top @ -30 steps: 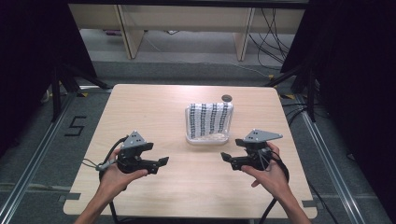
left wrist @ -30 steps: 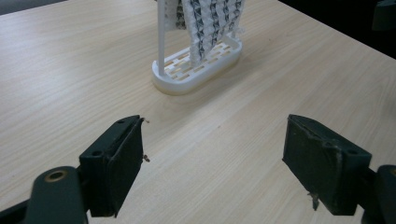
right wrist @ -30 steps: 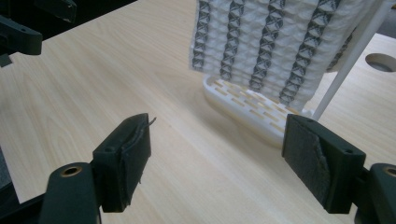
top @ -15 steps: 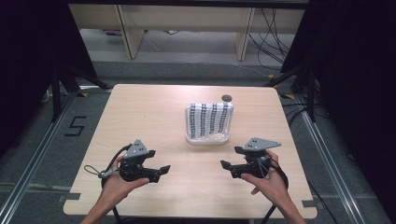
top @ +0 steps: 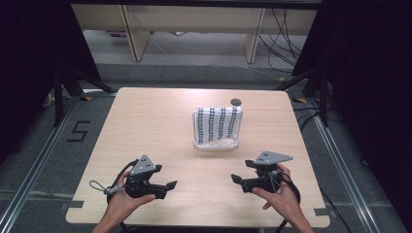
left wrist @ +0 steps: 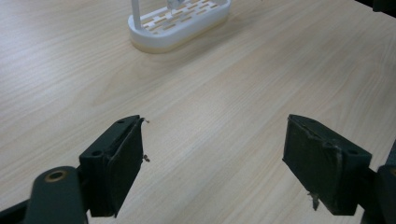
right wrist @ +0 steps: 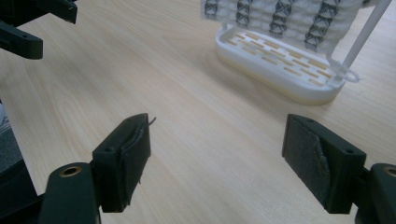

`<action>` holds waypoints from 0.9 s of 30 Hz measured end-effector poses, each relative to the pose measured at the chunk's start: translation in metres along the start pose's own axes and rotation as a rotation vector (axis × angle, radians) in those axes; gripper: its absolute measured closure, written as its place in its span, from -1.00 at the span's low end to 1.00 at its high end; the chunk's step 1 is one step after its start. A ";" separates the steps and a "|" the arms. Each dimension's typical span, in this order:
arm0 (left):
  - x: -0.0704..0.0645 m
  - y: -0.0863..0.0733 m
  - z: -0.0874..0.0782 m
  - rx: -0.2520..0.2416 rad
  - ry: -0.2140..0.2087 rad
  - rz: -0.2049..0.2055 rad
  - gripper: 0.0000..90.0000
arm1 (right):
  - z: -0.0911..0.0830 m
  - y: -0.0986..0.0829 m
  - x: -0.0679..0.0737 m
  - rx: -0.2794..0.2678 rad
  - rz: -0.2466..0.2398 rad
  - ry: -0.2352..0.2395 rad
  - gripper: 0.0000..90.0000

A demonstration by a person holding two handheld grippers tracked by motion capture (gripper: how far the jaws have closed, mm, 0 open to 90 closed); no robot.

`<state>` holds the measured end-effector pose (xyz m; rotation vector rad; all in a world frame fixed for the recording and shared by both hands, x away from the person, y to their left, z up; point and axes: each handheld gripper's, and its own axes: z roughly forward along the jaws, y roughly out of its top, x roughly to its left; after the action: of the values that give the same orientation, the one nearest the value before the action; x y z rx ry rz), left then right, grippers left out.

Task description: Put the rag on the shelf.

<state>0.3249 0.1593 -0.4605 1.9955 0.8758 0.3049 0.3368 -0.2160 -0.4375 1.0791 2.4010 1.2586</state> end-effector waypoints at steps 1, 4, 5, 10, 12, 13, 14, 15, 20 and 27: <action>0.000 -0.002 -0.001 0.014 0.007 0.012 -0.57 | 0.001 -0.001 -0.002 -0.004 -0.020 -0.006 -0.45; -0.002 -0.007 0.001 0.020 0.000 0.016 -0.57 | 0.001 -0.005 0.000 0.003 0.013 0.002 -0.45; -0.001 -0.009 0.000 0.038 -0.008 0.034 -0.57 | 0.001 -0.006 0.000 0.004 0.004 0.000 -0.45; -0.003 -0.016 0.001 0.033 0.000 0.028 -0.57 | 0.001 -0.011 0.001 0.013 0.013 0.001 -0.46; -0.004 -0.019 0.001 0.019 -0.010 0.015 -0.57 | 0.001 -0.014 0.000 0.014 0.012 0.000 -0.46; -0.003 -0.019 -0.001 0.035 -0.009 0.028 -0.57 | 0.001 -0.015 0.001 0.019 0.020 0.013 -0.47; -0.005 -0.022 0.000 0.012 -0.006 0.008 -0.57 | 0.001 -0.016 0.002 0.023 0.030 0.010 -0.47; -0.005 -0.023 0.000 0.019 -0.006 0.020 -0.57 | 0.000 -0.018 0.001 0.017 0.018 0.006 -0.48; -0.007 -0.032 -0.001 0.042 -0.008 0.032 -0.57 | -0.001 -0.025 0.002 0.022 0.033 0.004 -0.49; -0.008 -0.043 0.001 0.055 0.005 0.036 -0.57 | 0.000 -0.039 0.003 0.035 0.028 0.002 -0.57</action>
<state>0.2994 0.1676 -0.4953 2.0635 0.8604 0.3091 0.3148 -0.2282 -0.4671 1.1252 2.4263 1.2310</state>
